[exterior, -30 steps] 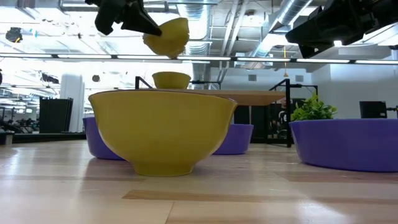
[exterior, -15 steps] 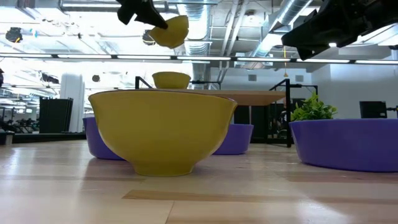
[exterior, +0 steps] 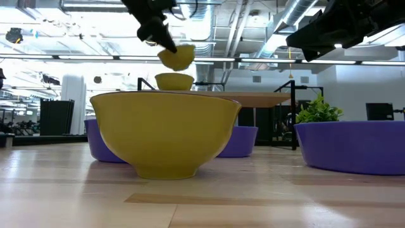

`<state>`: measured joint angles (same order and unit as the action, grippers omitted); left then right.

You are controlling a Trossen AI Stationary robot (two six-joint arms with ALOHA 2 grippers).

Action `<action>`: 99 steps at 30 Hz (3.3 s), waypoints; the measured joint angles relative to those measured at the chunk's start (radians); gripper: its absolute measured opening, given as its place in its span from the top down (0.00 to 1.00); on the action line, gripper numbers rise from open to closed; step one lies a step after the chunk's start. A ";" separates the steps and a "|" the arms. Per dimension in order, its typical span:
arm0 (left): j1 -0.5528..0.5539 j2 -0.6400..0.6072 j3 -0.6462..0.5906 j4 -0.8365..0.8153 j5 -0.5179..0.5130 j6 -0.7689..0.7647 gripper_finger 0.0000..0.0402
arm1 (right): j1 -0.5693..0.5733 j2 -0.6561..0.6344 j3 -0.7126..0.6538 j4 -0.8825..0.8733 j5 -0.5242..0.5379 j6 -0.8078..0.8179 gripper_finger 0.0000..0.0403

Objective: Pick & Place Mini bowls
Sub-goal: Stack the white pattern bowl on the top of the white pattern bowl on the shelf

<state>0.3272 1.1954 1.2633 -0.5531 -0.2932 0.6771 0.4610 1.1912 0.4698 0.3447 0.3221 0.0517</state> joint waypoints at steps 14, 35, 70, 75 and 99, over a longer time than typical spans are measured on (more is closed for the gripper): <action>0.101 0.030 0.000 -0.037 0.133 -0.057 0.98 | 0.014 0.000 0.000 -0.011 -0.006 0.000 1.00; 0.098 0.058 0.000 -0.049 0.135 -0.080 0.97 | 0.014 0.000 0.000 -0.011 -0.006 0.001 1.00; 0.098 0.055 0.000 -0.050 0.135 -0.110 0.91 | 0.014 0.000 0.000 -0.014 -0.006 0.002 1.00; 0.098 0.055 0.000 -0.050 0.134 -0.110 0.89 | 0.014 0.000 0.000 -0.014 -0.006 0.002 1.00; 0.098 0.054 0.000 -0.049 0.133 -0.117 0.65 | 0.014 0.000 0.000 -0.014 -0.006 0.002 1.00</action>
<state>0.4252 1.2495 1.2629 -0.6018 -0.1599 0.5597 0.4755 1.1912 0.4698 0.3305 0.3157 0.0536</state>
